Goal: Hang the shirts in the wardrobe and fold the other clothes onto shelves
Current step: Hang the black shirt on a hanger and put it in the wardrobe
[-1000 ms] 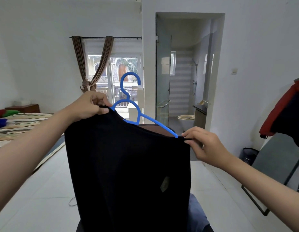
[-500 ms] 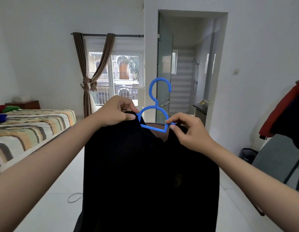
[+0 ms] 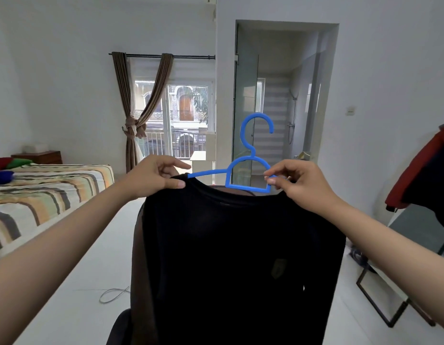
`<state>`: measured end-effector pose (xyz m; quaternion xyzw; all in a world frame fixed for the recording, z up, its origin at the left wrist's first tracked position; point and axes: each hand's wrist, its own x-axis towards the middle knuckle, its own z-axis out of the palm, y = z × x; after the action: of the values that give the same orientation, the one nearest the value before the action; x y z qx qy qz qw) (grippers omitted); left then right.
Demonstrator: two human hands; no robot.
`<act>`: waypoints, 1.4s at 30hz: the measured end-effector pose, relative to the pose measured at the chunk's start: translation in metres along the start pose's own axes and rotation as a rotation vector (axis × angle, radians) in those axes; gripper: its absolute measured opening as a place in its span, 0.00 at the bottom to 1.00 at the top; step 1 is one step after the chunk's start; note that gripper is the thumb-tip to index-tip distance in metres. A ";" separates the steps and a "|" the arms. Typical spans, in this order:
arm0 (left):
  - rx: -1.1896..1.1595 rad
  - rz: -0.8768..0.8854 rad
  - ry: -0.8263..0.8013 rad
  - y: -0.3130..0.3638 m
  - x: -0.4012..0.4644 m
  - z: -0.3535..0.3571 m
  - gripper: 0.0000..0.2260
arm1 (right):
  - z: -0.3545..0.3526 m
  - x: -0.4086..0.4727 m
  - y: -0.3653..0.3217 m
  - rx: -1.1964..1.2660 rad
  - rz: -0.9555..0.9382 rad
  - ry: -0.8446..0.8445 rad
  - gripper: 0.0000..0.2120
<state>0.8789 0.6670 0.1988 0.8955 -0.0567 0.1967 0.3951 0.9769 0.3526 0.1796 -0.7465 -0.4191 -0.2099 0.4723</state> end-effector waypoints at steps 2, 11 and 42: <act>0.005 -0.014 0.026 0.004 0.000 0.007 0.09 | -0.004 0.000 -0.001 0.013 0.011 -0.009 0.11; 0.003 0.104 0.136 0.029 0.001 0.034 0.13 | -0.011 -0.001 -0.004 -0.029 -0.026 -0.023 0.12; -0.109 0.419 -0.196 0.098 -0.142 -0.023 0.09 | -0.013 -0.145 -0.276 -1.354 0.066 0.202 0.33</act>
<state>0.7165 0.6095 0.2239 0.8563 -0.2899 0.1832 0.3861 0.6690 0.3346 0.2289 -0.8664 -0.1263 -0.4798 -0.0555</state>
